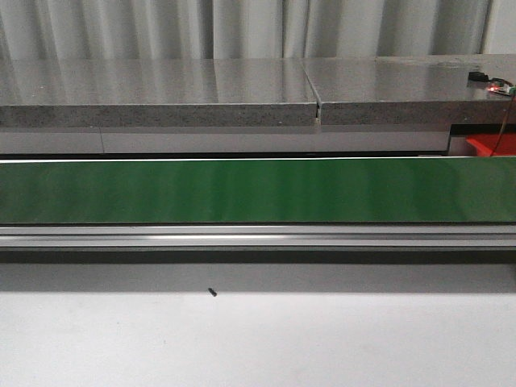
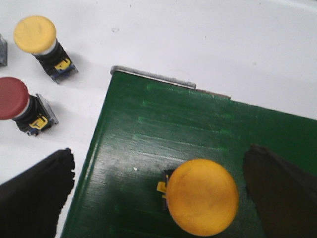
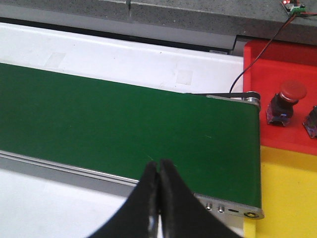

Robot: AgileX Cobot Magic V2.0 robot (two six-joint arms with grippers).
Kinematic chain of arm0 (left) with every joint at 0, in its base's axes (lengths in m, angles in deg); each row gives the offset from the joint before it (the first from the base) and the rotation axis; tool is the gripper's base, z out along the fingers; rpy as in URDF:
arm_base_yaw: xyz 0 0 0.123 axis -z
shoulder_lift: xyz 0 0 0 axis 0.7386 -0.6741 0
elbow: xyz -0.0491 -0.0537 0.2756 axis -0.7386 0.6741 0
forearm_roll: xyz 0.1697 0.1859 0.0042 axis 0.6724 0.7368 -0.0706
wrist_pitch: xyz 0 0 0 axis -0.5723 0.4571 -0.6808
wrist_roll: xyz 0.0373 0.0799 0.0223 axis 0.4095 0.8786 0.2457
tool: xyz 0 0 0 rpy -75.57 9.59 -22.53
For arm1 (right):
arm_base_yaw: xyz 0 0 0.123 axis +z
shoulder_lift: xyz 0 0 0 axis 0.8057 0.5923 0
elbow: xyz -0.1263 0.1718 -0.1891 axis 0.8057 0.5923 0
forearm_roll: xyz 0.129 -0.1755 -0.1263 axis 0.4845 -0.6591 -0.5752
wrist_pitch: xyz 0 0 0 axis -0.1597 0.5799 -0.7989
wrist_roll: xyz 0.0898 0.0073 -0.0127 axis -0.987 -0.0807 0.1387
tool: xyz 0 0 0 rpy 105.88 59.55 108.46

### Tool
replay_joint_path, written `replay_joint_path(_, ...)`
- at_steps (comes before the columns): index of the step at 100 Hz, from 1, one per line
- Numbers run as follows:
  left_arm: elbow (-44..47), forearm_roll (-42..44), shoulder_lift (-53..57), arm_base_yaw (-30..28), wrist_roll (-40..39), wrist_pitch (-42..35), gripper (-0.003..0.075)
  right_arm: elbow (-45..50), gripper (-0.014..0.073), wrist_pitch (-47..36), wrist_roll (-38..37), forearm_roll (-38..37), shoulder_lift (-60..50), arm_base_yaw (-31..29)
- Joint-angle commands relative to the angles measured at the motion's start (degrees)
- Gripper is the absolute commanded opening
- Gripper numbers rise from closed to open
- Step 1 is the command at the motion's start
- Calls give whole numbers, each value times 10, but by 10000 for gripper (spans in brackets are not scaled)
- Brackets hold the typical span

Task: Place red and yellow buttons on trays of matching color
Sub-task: 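Carry the yellow button with the left gripper onto the belt's near end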

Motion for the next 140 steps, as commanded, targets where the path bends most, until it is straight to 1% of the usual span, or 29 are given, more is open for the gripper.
replay_joint_path(1, -15, -5, 50, -5, 0, -24, 658, -15, -68, -35, 5, 4, -1, -2)
replay_joint_path(16, -15, 10, 86, -43, 0, -6, 658, -15, -68, -35, 5, 4, -1, -2)
replay_joint_path(34, -14, 13, 94, -143, -6, 15, 658, -15, -68, -35, 5, 4, -1, -2)
replay_joint_path(45, -10, 13, 89, -198, -10, 15, 657, -15, -68, -35, 5, 4, -1, -2)
replay_joint_path(66, -10, 13, 68, -266, -17, 15, 657, -15, -68, -35, 5, 4, -1, -2)
replay_joint_path(87, -10, 22, 26, -290, -17, -2, 657, -15, -68, -35, 5, 4, -1, -2)
replay_joint_path(103, -11, 24, -22, -292, -19, -29, 657, -15, -68, -35, 5, 4, -1, -2)
replay_joint_path(140, -61, 24, -139, -292, -19, -31, 657, -15, -68, -35, 5, 4, -1, -2)
